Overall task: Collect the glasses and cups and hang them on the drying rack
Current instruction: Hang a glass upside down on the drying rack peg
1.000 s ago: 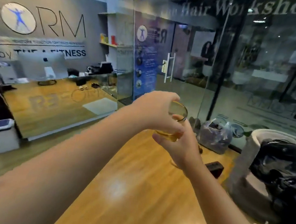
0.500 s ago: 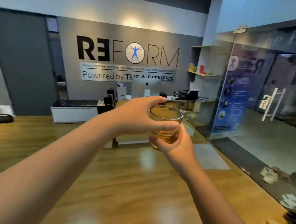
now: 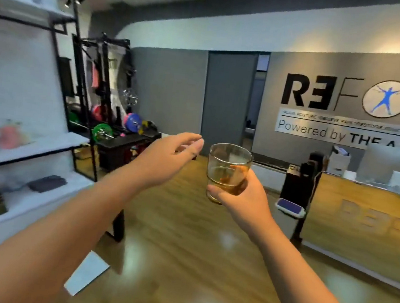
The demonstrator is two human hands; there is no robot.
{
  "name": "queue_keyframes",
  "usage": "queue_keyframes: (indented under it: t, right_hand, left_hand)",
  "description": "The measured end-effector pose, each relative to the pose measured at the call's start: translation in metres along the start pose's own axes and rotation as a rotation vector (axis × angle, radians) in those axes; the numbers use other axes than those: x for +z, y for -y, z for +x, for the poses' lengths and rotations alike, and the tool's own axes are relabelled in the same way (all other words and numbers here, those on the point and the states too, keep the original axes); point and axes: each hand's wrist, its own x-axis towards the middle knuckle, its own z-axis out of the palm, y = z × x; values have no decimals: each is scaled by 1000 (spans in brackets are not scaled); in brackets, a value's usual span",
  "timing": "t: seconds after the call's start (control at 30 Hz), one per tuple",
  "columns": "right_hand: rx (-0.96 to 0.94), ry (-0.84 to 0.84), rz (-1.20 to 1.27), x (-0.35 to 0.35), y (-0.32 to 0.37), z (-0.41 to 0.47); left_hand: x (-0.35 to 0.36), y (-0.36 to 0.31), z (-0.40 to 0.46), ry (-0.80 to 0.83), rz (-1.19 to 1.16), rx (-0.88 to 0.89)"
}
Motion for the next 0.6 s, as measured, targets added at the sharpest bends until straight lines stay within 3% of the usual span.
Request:
queue_keyframes:
  t: [0.33, 0.6]
  right_hand:
    - [-128, 486, 133, 156, -8, 110]
    - [-184, 750, 281, 323, -3, 141]
  left_hand:
    - [-89, 142, -68, -403, 209, -530]
    - [-163, 230, -136, -614, 376, -735]
